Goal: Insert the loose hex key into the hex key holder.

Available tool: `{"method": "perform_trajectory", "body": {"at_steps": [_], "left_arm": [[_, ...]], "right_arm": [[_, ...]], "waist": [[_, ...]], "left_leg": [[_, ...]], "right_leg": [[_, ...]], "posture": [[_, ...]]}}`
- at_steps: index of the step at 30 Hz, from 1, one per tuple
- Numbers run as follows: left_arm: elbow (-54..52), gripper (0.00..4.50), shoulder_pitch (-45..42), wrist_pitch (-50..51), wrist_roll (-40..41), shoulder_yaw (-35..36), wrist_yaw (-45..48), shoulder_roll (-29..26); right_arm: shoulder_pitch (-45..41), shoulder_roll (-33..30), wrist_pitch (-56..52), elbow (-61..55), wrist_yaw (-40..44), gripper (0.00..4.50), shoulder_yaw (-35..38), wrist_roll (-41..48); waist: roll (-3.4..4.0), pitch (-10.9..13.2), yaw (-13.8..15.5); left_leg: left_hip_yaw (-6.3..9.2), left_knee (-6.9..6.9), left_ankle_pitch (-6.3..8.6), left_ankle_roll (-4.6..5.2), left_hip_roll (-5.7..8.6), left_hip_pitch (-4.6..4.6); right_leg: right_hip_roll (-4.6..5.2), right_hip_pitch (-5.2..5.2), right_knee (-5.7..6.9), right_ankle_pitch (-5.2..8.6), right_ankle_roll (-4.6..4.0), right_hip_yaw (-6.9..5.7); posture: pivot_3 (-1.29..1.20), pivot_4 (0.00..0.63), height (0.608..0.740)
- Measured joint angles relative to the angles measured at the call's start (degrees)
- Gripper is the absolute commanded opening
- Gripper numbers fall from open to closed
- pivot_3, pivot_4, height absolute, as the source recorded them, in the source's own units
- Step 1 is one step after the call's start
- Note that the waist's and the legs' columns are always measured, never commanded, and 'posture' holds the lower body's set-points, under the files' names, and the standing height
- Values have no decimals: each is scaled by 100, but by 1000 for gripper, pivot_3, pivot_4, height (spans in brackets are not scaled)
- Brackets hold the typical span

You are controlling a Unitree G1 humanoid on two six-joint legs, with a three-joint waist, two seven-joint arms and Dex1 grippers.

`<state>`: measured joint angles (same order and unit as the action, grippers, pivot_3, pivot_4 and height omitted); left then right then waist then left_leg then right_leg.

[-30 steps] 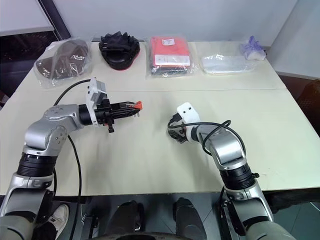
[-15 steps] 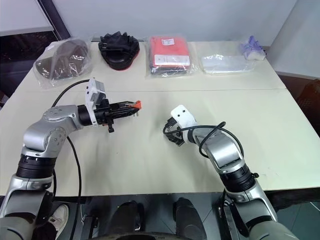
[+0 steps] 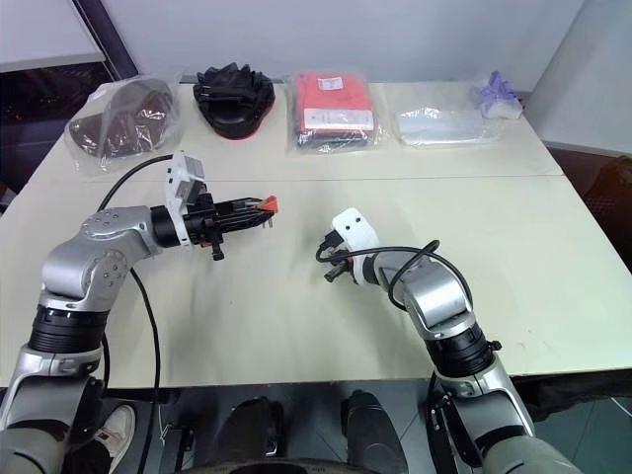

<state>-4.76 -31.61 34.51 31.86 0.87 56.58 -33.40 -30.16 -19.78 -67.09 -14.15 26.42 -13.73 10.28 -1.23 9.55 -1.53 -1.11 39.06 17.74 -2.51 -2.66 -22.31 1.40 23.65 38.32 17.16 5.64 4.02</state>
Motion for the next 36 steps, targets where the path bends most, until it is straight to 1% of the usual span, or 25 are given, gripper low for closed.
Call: {"method": "perform_trajectory", "body": {"at_steps": [2, 4, 7, 11, 13, 16, 18, 20, 21, 23, 26, 30, 36], "left_arm": [[0, 282, -4, 5, 14, -7, -21, 57], [5, 282, -19, 8, 22, -23, -23, 150], [45, 282, -115, 4, 23, -150, 13, 345], [478, 282, -489, -121, -29, -373, 116, 740], [966, 282, -840, -261, -95, -473, 230, 1027], [1554, 282, -1263, -480, -188, -558, 410, 1287], [1939, 282, -1488, -662, -280, -639, 587, 1415], [2328, 282, -1657, -857, -394, -690, 774, 1525], [2452, 282, -1694, -923, -428, -693, 849, 1558], [2754, 282, -1806, -1061, -525, -697, 996, 1610], [3009, 282, -1951, -1189, -630, -694, 1132, 1680], [3167, 282, -2105, -1261, -679, -688, 1226, 1787], [3162, 282, -2115, -1164, -683, -681, 1279, 1850]], "right_arm": [[48, -38, 435, 115, -17, 84, -2, -34], [89, -102, 1101, 230, -195, 84, 44, -229], [53, -131, 2456, 258, -711, 84, 557, -556], [15, -120, 3420, 138, -1200, 84, 1240, -683], [-19, 8, 3813, 53, -1476, 84, 1630, -666], [-153, 370, 3953, -238, -1643, 84, 2188, -204], [-247, 899, 3844, -521, -1708, 84, 2652, 573], [-245, 1271, 3721, -802, -1668, 84, 2909, 1415], [-237, 1356, 3694, -873, -1628, 84, 2968, 1704], [-183, 1461, 3655, -1000, -1555, 84, 3040, 2197], [-97, 1490, 3771, -1055, -1522, 84, 2963, 2354], [10, 1574, 4051, -1054, -1430, 84, 2627, 2339], [183, 1606, 4546, -1007, -1250, 84, 2011, 1985]], "waist": [[0, 0, 3], [3, 2, 19], [3, 2, 65], [3, 2, 73], [3, 2, 74], [3, 2, 35], [5, 2, 15], [6, 3, 20], [7, 3, 24], [8, 4, 37], [8, 4, 48], [8, 4, 43], [8, 4, 33]], "left_leg": [[-1, 0, 0, 0, 1, -2], [-2, 0, 0, 0, 2, -10], [-3, 0, 0, 0, 6, -21], [-3, 0, 0, -1, 8, -22], [-4, 0, -1, -1, 8, -21], [-3, -3, 0, -1, 5, -16], [-1, -9, 0, 0, -2, -15], [1, -12, 1, 1, -7, -14], [0, -12, 1, 1, -7, -15], [-1, -10, 0, 1, -6, -16], [-3, -5, 0, 1, -2, -18], [-3, -6, 1, 1, -1, -19], [-1, -7, 1, 1, -4, -19]], "right_leg": [[1, 1, 0, 0, 0, 0], [2, 9, -2, 0, 0, 1], [6, 14, -8, -1, 2, 1], [8, 13, -11, -3, 6, 2], [6, 13, -10, -3, 6, 2], [1, 13, -9, -3, 6, 3], [-7, 16, -6, -3, 6, 3], [-13, 19, -2, -3, 6, 2], [-13, 20, -2, -4, 6, 3], [-11, 19, -2, -4, 6, 3], [-8, 17, -4, -3, 6, 4], [-8, 17, -6, -3, 6, 5], [-10, 19, -5, -3, 6, 5]], "posture": [[0, 150, 740], [0, 150, 740], [0, 150, 740], [0, 150, 740], [0, 150, 740], [0, 150, 740], [0, 150, 740], [0, 150, 740], [0, 150, 740], [0, 150, 740], [0, 150, 740], [0, 150, 740], [0, 150, 740]]}}
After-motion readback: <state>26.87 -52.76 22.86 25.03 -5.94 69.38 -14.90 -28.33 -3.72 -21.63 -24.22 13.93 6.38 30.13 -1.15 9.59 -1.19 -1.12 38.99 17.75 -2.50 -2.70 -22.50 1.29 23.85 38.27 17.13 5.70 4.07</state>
